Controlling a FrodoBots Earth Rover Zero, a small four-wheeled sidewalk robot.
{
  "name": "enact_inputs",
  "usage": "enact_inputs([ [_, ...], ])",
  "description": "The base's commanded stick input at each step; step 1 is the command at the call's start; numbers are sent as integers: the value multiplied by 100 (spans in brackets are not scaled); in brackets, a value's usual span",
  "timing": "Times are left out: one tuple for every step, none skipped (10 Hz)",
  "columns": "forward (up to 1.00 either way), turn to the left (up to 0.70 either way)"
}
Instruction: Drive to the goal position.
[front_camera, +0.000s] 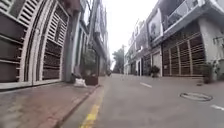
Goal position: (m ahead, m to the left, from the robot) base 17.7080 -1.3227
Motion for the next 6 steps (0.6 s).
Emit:
enact_inputs([
  [50, 0],
  [50, 0],
  [50, 0],
  [50, 0],
  [50, 0],
  [50, 0],
])
